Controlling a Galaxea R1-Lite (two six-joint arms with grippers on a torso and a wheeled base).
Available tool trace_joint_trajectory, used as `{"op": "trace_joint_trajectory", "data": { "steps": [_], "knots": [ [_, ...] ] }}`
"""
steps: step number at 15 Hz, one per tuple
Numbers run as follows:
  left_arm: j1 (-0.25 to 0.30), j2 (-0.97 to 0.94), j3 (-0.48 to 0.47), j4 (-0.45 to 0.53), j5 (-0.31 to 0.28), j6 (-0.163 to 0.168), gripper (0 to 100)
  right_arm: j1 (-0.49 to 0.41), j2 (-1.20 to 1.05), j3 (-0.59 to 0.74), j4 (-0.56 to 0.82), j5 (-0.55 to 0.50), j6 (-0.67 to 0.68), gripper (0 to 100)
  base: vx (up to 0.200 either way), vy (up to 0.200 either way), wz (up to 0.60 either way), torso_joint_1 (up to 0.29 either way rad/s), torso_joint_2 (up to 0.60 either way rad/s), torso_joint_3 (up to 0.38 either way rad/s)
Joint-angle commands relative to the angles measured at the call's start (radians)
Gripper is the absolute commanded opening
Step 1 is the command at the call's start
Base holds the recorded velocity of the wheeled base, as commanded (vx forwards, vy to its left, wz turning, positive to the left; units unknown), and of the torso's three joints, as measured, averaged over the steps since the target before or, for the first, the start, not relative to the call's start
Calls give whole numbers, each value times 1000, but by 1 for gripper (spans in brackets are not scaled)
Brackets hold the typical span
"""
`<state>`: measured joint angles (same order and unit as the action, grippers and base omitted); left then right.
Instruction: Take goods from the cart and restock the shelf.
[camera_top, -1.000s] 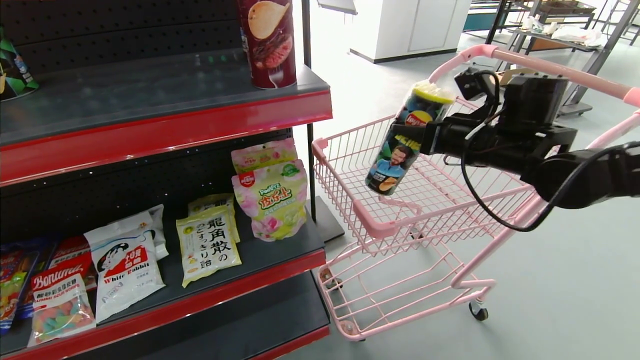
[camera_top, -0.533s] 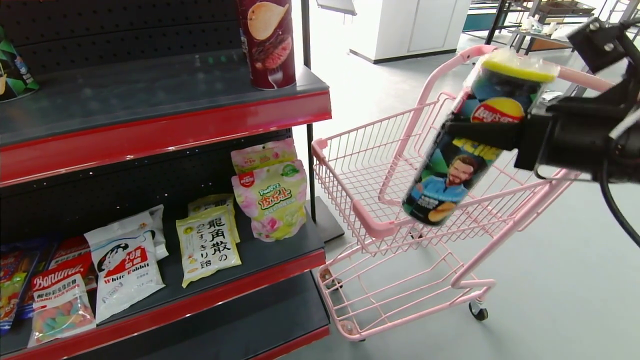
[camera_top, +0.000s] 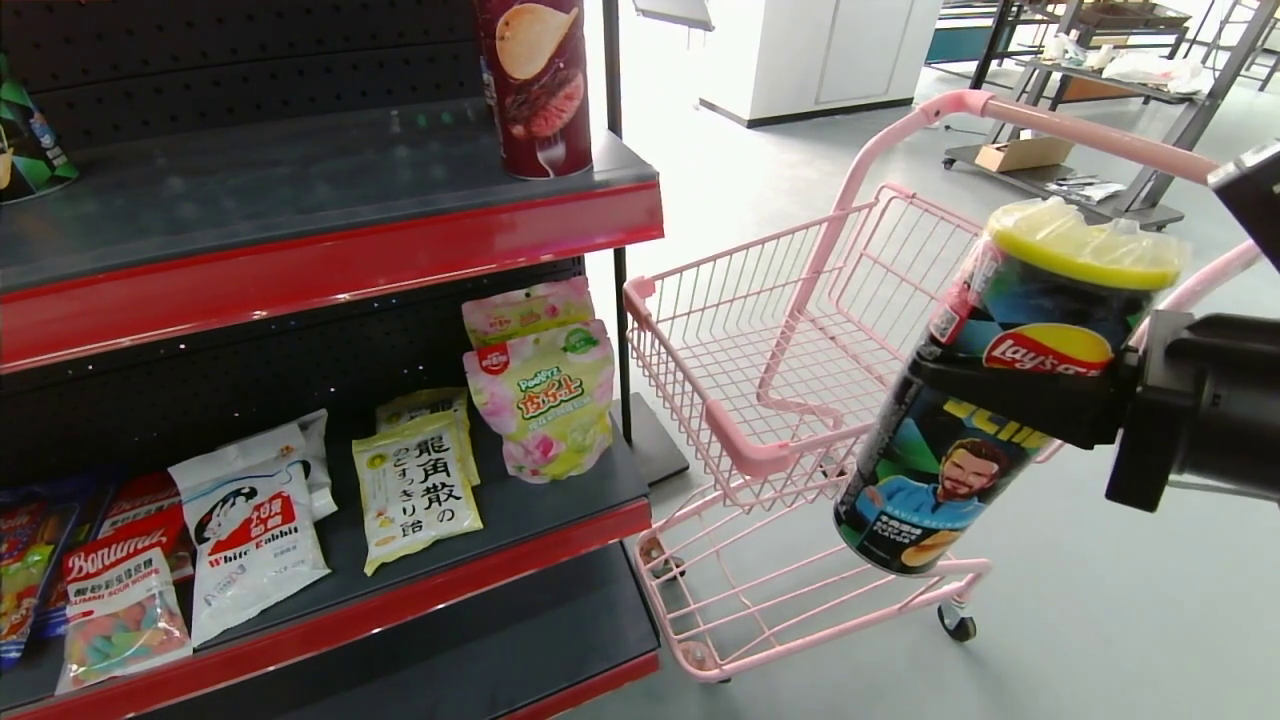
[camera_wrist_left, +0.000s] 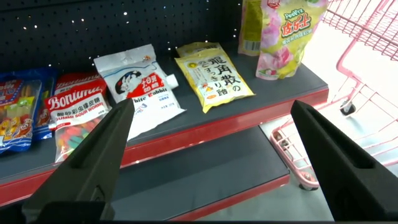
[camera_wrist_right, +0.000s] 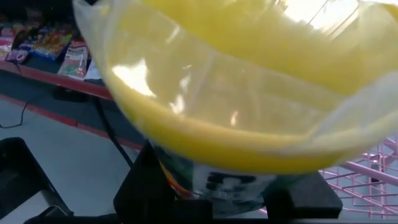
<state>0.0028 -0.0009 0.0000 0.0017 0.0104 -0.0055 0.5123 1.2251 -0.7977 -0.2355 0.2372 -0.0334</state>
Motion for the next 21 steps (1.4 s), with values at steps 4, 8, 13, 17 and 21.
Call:
{"op": "trace_joint_trajectory", "data": {
  "steps": [4, 8, 13, 17, 21],
  "knots": [
    [0, 1, 0, 0, 0, -2, 100, 8, -9, 43, -1, 4, -5, 0, 0, 0, 0, 8, -82, -71],
    [0, 1, 0, 0, 0, -1, 100, 12, 1, 38, -1, 5, -5, 0, 0, 0, 0, 76, -409, -331],
    [0, 1, 0, 0, 0, -1, 100, 14, 19, 28, -1, 5, -5, 0, 0, 0, 0, 125, -491, -368],
    [0, 1, 0, 0, 0, -1, 100, 14, 37, 8, -1, 7, -5, 0, 0, 0, 0, 170, -543, -372],
    [0, 1, 0, 0, 0, -1, 100, 14, 37, 5, -1, 7, -14, 0, 0, 0, 0, 199, -582, -380]
  ]
}}
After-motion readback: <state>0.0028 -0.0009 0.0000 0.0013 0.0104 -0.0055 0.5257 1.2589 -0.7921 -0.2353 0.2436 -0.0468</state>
